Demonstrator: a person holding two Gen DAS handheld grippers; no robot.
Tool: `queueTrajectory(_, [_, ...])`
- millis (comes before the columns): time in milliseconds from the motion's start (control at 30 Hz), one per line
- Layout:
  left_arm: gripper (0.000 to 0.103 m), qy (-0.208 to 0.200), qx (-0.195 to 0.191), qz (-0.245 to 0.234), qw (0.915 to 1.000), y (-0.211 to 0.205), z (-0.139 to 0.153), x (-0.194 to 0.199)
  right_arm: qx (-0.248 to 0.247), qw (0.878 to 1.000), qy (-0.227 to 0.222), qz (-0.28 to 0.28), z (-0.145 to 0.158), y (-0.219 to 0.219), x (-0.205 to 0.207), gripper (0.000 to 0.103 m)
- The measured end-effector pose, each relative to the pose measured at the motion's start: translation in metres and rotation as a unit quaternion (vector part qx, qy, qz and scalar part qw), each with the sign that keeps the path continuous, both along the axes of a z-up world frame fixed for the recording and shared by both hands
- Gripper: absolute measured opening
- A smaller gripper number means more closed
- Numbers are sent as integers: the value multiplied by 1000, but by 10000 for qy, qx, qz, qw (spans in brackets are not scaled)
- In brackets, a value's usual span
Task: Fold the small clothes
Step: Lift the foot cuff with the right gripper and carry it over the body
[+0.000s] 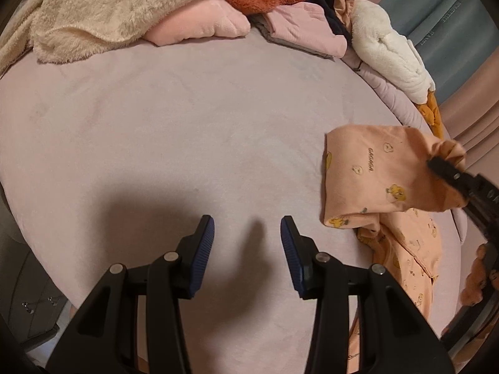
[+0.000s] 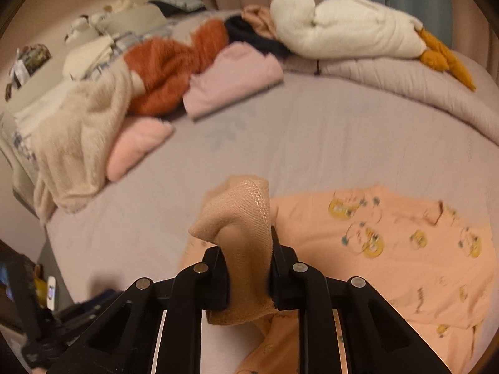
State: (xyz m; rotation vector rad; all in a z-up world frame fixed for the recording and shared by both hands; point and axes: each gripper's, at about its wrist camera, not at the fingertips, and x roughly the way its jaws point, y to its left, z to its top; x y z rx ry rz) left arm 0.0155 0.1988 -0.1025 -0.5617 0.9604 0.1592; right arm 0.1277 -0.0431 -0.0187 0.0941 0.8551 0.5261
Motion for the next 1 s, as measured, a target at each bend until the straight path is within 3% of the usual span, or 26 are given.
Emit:
queueTrajectory(533, [43,-104,-12,-278,9996,-21,6,10,438,9958,-745,-303,57,-52,-15,18])
queueTrajectory(1000, [43,-173,-7,-712,9973,-50,12,27,633,9907,-896,-811,71,-103,-16,18])
